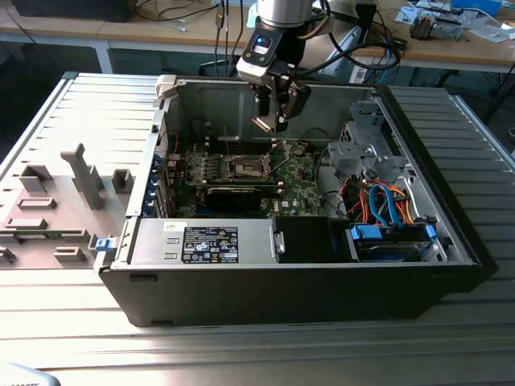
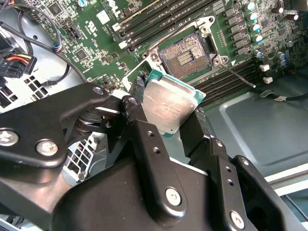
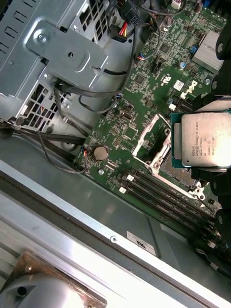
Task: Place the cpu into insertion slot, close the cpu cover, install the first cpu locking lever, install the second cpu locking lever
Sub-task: 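Place the cpu into insertion slot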
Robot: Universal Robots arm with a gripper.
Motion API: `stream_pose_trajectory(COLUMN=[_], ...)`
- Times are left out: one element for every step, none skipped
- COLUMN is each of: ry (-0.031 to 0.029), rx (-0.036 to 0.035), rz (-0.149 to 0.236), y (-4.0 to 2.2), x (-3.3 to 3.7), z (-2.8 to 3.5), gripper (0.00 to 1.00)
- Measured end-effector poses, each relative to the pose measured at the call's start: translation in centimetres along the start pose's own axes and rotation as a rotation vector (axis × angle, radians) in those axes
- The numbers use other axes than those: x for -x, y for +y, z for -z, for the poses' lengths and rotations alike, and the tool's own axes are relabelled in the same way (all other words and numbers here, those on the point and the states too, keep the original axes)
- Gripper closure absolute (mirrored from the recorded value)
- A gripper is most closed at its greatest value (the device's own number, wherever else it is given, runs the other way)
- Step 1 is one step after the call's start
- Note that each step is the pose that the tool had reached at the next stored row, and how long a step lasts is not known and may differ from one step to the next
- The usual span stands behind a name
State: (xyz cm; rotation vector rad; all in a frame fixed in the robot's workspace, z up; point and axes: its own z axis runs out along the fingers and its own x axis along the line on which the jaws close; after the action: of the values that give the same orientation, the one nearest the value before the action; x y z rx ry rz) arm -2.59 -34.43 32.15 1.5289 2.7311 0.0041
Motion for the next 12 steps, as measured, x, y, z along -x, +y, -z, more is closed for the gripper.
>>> stream_pose_trajectory(ry=[-0.0003,-0.0003,-0.0004,-0.0004,-0.0005,-0.0005,-0.0006,-0.0006,-0.0006,-0.0007,-0.0007,-0.0007], rx=[-0.0001,-0.0002,-0.0002,-0.0003,-0.0003,-0.0003,-0.0004,-0.0004,-0.0004,-0.0004,-0.0005,-0.0005], rz=[-0.001,-0.002,-0.003,-0.004,-0.005,-0.005,-0.006,-0.007,-0.007,-0.008,-0.009,-0.010], y=[0.00,0.00,0.00,0.00,0.00,0.00,0.00,0.00,0.00,0.00,0.00,0.00], x=[0.00,0.00,0.00,0.00,0.00,0.00,0.00,0.00,0.00,0.00,0.00,0.00], z=[0.00,0.00,0.00,0.00,0.00,0.00,0.00,0.00,0.00,0.00,0.00,0.00], gripper=[0.46,0.46,0.46,0.46,0.46,0.46,0.46,0.46,0.46,0.46,0.46,0.46])
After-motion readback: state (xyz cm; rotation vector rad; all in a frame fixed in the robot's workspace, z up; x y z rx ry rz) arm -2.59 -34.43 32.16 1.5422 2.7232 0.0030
